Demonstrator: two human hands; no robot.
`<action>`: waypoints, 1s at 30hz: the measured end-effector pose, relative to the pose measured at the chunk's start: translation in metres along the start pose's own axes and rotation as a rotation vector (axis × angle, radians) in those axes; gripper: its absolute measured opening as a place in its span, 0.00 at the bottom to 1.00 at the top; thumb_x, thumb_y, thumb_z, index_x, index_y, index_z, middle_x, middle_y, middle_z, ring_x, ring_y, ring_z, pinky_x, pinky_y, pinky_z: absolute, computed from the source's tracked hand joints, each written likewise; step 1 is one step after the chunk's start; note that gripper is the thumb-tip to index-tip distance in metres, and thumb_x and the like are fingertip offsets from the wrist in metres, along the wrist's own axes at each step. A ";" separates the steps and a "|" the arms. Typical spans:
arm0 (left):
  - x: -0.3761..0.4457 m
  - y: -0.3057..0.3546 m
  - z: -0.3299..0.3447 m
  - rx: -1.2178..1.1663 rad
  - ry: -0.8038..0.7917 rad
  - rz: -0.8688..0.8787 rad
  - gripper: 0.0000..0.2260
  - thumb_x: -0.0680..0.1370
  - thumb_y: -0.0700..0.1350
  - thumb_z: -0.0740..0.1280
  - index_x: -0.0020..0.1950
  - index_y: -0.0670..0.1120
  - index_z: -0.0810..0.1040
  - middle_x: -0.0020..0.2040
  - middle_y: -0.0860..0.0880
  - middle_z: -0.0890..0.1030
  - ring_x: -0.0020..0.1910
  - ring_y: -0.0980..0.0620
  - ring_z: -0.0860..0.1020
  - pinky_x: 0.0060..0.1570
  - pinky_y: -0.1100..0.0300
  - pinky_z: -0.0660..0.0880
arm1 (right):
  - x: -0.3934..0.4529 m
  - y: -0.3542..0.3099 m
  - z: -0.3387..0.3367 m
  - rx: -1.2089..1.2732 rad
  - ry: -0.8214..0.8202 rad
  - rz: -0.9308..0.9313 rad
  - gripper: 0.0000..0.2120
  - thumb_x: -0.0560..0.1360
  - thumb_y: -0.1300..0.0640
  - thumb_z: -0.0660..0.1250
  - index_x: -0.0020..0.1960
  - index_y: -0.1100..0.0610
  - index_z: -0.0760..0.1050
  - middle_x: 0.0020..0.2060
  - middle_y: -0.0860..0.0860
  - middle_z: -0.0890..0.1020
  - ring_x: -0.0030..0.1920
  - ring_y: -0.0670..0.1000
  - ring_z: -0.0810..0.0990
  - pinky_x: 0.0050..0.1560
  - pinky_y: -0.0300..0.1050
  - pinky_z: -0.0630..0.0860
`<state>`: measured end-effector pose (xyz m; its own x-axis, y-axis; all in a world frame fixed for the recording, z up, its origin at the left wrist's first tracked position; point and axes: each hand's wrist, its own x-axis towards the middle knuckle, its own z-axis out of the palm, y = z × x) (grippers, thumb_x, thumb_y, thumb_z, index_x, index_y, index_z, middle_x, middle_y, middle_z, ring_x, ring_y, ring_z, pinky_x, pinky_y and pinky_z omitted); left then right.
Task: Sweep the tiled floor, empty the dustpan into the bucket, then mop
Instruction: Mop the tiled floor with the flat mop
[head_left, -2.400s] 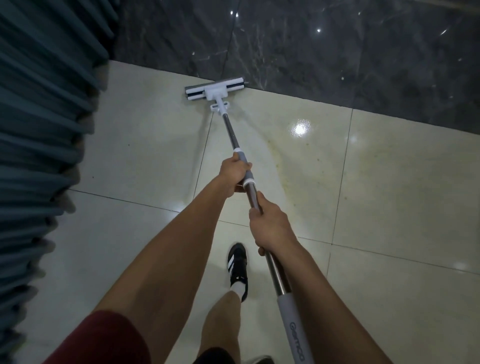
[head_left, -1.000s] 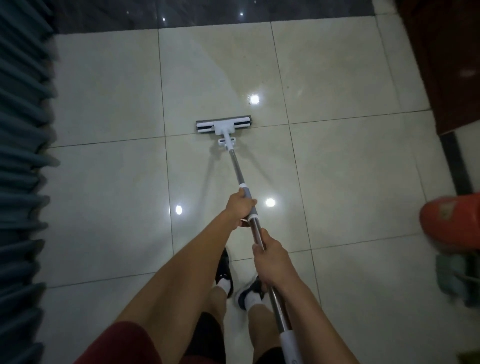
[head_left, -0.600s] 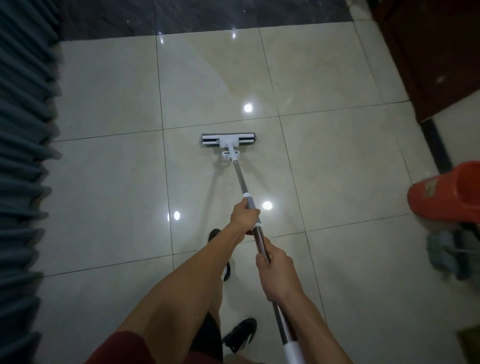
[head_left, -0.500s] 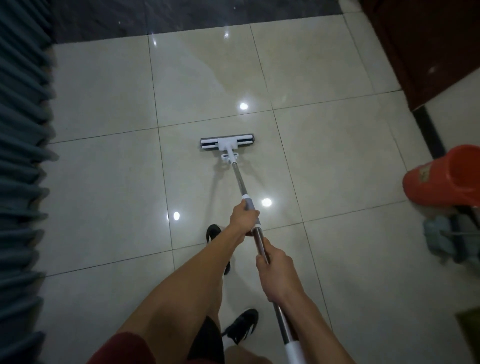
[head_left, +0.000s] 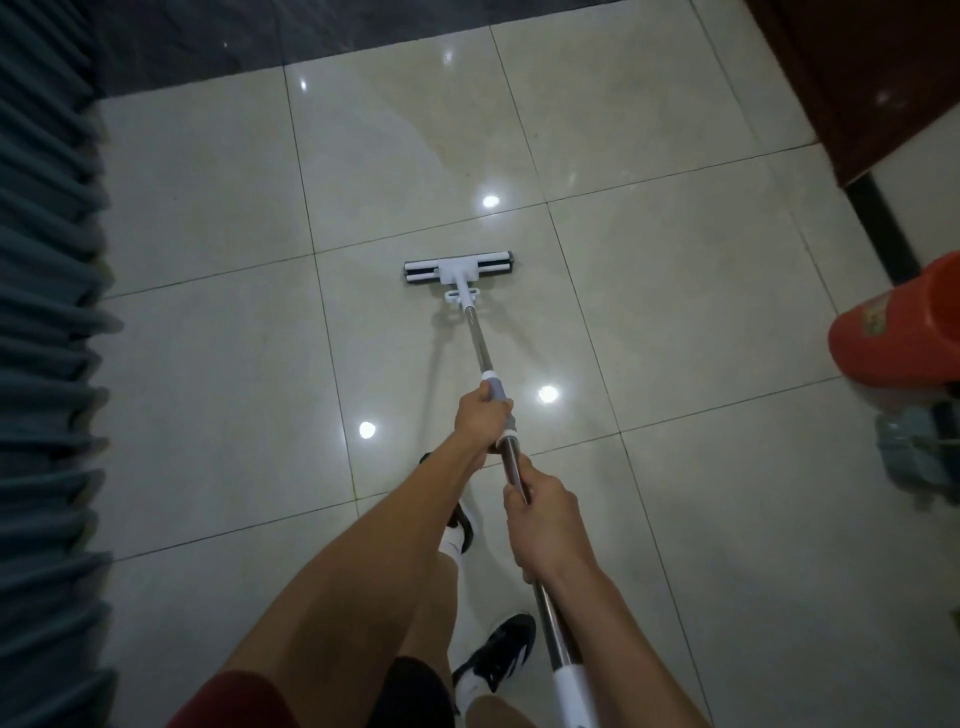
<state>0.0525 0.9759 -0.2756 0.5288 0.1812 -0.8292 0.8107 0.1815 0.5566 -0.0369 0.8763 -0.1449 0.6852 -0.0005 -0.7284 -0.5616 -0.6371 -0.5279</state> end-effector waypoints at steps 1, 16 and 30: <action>0.007 0.008 -0.001 -0.006 0.002 -0.007 0.05 0.80 0.36 0.66 0.53 0.44 0.78 0.44 0.42 0.77 0.35 0.49 0.77 0.33 0.57 0.76 | 0.008 -0.007 0.000 -0.002 0.002 -0.001 0.19 0.83 0.57 0.58 0.73 0.48 0.68 0.36 0.50 0.78 0.31 0.46 0.77 0.30 0.41 0.77; 0.149 0.211 -0.031 -0.029 -0.003 0.000 0.06 0.81 0.38 0.67 0.53 0.48 0.78 0.47 0.43 0.79 0.38 0.47 0.79 0.37 0.54 0.78 | 0.177 -0.190 -0.031 -0.033 0.028 -0.016 0.20 0.83 0.56 0.58 0.74 0.46 0.67 0.38 0.51 0.78 0.34 0.48 0.77 0.37 0.44 0.79; 0.275 0.391 -0.022 -0.069 0.031 -0.042 0.02 0.80 0.39 0.68 0.52 0.43 0.79 0.41 0.45 0.79 0.34 0.49 0.79 0.36 0.55 0.78 | 0.335 -0.338 -0.097 -0.119 -0.010 -0.022 0.20 0.83 0.57 0.57 0.74 0.49 0.66 0.46 0.52 0.80 0.44 0.50 0.81 0.45 0.44 0.81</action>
<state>0.5096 1.1176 -0.2853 0.4857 0.2018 -0.8505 0.8123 0.2553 0.5245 0.4276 1.0166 -0.1680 0.6919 0.0215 -0.7216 -0.4873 -0.7236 -0.4889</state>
